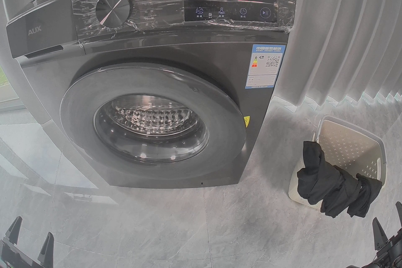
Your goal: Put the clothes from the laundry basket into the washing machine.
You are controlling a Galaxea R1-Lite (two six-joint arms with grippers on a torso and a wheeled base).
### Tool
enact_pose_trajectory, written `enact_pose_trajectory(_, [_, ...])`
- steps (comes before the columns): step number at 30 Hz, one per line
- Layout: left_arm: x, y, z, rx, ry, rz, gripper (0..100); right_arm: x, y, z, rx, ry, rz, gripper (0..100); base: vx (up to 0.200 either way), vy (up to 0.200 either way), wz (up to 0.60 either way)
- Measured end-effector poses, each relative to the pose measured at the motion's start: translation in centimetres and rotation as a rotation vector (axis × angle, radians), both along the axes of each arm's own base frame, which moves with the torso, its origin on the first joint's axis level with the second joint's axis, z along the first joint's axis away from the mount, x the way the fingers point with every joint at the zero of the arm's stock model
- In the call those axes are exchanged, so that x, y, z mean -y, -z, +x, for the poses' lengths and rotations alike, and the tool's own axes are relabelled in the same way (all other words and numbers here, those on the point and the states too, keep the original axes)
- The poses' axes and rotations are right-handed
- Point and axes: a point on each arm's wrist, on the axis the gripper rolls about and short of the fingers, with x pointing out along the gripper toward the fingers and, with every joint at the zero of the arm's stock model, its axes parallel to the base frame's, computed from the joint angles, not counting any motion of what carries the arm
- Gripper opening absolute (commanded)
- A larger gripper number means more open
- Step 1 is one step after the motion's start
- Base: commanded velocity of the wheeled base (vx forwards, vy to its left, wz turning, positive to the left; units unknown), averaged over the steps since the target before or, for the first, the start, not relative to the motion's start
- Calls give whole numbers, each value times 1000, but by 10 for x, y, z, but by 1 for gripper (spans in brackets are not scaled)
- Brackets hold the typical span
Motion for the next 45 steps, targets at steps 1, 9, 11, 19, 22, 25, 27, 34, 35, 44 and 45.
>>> enact_pose_trajectory(1, [0, 0, 0, 1, 0, 0, 100, 0, 0, 0, 0, 0, 0, 100, 0, 0, 0])
enact_pose_trajectory(9, [0, 0, 0, 0, 1, 6, 100, 0, 0, 0, 1, 0, 0, 100, 0, 0, 0])
enact_pose_trajectory(11, [0, 0, 0, 0, 1, 8, 100, 0, 0, 0, 1, 0, 0, 100, 0, 0, 0])
enact_pose_trajectory(19, [0, 0, 0, 0, 0, 10, 100, 0, 0, 0, 0, 0, 0, 100, 0, 0, 225])
enact_pose_trajectory(22, [0, 0, 0, 0, 1, 10, 100, 0, 0, 0, 0, 0, 0, 100, 0, 0, 0])
enact_pose_trajectory(25, [0, 0, 0, -1, 0, 10, 100, 0, 0, 0, 0, 0, 0, 100, 0, 0, 0])
enact_pose_trajectory(27, [0, 0, 0, -1, 0, 10, 100, 0, 0, 0, 1, 0, 0, 100, 0, 0, 0])
enact_pose_trajectory(34, [0, 0, 0, 0, 0, 10, 100, 0, 0, 0, 0, 0, 0, 100, 0, 0, 0])
enact_pose_trajectory(35, [0, 0, 0, 0, 0, 10, 100, 0, 0, 0, 0, 1, 0, 100, 0, 0, 600])
enact_pose_trajectory(44, [0, 0, 0, 0, 0, 10, 100, 0, 0, 0, 0, 0, 0, 100, 0, 0, 333])
enact_pose_trajectory(45, [0, 0, 0, -1, 0, 11, 100, 0, 0, 0, 1, 1, 0, 100, 0, 0, 0])
